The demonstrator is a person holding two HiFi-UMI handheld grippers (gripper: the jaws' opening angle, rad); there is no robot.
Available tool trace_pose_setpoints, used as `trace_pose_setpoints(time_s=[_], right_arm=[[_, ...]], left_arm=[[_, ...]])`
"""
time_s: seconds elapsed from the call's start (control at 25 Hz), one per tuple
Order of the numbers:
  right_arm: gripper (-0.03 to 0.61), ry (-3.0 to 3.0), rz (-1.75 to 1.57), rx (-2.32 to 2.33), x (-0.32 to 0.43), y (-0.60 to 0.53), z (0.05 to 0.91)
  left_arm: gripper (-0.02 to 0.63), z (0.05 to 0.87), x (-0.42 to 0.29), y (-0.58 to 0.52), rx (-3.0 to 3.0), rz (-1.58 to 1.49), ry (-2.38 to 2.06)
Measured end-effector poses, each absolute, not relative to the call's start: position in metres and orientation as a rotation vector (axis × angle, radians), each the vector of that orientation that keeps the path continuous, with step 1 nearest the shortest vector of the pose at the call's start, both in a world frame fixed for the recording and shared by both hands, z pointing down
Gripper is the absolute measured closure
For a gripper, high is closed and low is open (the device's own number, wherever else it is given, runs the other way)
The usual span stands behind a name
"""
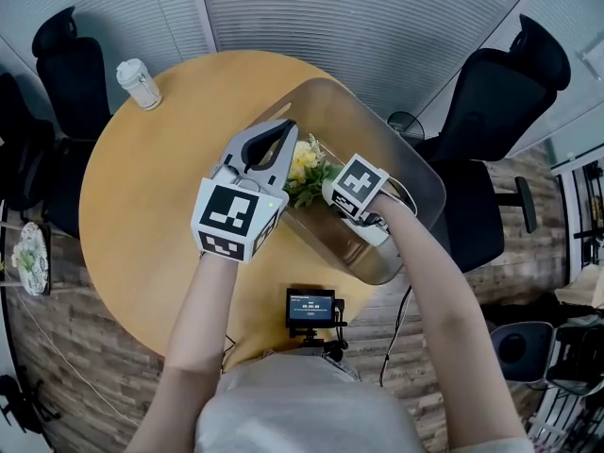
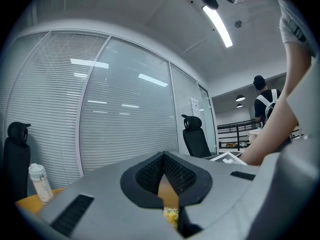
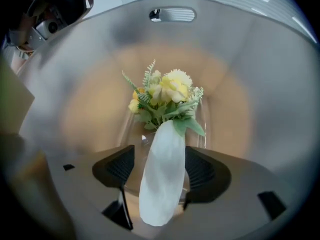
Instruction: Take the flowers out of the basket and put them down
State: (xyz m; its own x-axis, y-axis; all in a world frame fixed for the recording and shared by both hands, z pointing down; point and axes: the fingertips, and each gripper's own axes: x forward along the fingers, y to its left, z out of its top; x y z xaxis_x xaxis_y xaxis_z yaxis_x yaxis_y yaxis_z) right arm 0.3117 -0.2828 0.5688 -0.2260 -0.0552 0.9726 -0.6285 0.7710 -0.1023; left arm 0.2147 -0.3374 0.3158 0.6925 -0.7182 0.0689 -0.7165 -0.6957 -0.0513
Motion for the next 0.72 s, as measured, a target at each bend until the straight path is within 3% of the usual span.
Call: trace_pose_setpoints(time_s=[0.72], right_arm=[[0.245, -1.616, 0.637, 0.562, 0.33, -0.282, 0.614]], left_arm=[[0.609, 0.314, 0.204, -0.348, -2.872, -0.101, 1.235]])
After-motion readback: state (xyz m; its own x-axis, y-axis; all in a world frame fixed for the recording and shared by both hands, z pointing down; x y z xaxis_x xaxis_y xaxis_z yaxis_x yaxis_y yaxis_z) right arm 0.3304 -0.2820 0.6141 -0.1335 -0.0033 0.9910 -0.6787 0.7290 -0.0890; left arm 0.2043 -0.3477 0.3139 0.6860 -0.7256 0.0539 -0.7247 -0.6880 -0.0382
